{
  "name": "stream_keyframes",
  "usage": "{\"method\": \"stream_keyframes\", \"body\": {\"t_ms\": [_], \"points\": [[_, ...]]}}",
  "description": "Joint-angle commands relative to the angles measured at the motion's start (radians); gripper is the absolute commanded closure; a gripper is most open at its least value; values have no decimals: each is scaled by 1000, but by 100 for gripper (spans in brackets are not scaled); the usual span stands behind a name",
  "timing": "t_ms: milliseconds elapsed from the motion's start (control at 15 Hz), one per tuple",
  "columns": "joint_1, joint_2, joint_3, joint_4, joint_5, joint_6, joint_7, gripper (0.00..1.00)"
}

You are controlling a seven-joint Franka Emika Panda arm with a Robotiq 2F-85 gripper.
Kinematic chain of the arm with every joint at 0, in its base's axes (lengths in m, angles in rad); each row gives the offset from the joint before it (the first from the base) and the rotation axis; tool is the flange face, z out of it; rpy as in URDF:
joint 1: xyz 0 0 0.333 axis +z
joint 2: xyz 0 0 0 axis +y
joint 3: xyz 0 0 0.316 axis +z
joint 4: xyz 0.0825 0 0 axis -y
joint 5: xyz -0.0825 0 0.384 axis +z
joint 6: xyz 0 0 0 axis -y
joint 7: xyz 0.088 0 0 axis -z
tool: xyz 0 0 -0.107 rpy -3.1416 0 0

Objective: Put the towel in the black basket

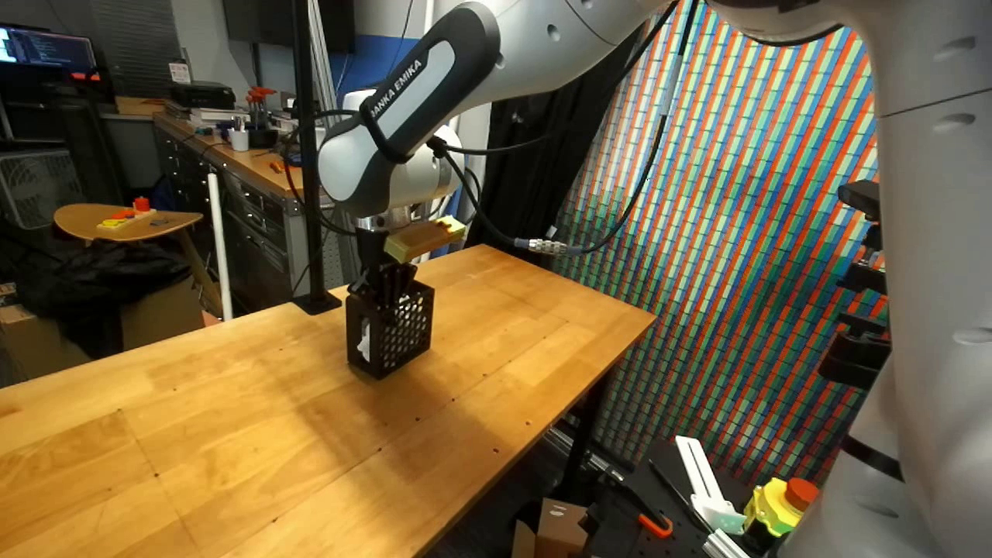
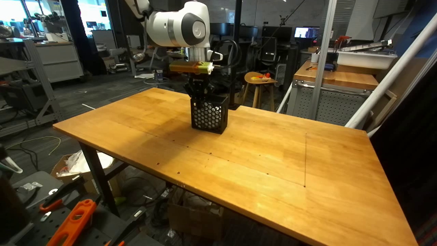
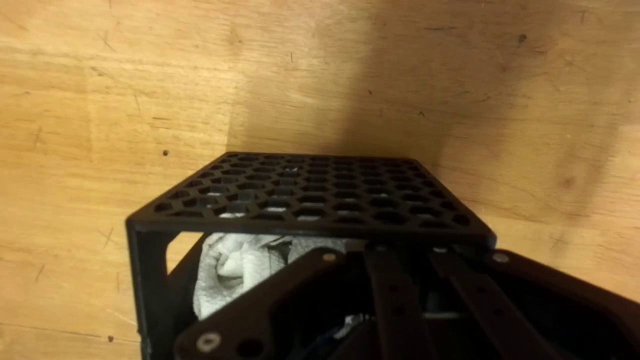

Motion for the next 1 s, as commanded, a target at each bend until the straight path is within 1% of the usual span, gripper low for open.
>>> {"method": "stream_keyframes", "body": {"t_ms": [0, 333, 667, 733, 800, 867, 933], "points": [[-45, 25, 18, 32, 56, -6, -62, 90], [-69, 25, 10, 66, 65, -21, -81, 90], [-57, -16, 1, 76, 43, -37, -37, 90], [-50, -23, -1, 80, 39, -43, -22, 86], [-39, -36, -4, 81, 34, -54, 4, 65], [-57, 1, 0, 77, 43, -19, -38, 87], [-52, -8, 0, 79, 43, -27, -28, 79]]}}
